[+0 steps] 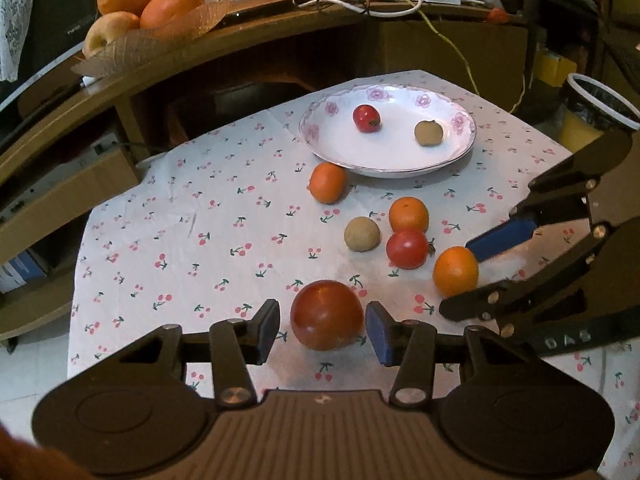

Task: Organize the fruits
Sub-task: 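Grasp the large dark red tomato with the left tool while the right tool grasps an orange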

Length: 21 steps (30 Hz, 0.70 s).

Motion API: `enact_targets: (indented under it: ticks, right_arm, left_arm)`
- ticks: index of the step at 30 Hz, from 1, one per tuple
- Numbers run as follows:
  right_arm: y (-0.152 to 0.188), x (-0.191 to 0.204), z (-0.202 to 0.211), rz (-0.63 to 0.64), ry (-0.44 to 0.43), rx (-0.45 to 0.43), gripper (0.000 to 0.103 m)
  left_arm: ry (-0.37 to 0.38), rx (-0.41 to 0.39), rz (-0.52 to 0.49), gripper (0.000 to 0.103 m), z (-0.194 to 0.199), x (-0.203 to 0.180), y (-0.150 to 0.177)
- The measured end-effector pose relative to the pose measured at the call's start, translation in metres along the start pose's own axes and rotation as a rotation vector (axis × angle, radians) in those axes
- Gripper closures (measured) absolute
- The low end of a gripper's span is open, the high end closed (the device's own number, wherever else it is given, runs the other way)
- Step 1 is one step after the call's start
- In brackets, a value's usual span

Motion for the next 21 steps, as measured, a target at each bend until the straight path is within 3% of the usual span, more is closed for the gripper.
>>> enact_targets:
  ticks: [6,10,21]
  right_arm:
    - [0.000,0.001,-0.002,0.005,0.001,0.005,0.068]
    - [0.001,-0.001,-0.001,0.001,0.005,0.005,0.069]
    - [0.001,-0.017,0.010,-0.055,0.030,-0.007,0.069]
  left_arm:
    - [0.008,0.013,0.023,0.051,-0.010,0.000,0.002]
    - [0.006,0.021,0.038,0.056,-0.013,0.000,0.004]
    - [0.042,0.006,0.046,0.056,-0.003,-0.013,-0.005]
Point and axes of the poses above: each gripper's, at about its wrist camera, not at the fingertips, and z roughly against the way its jaws point, x to its left, y to its underside, the point moved 10 cm from there along -z, roughly the way its jaws point, and after that the axes turned 7 degrees about -x, right-handed, at the moved point
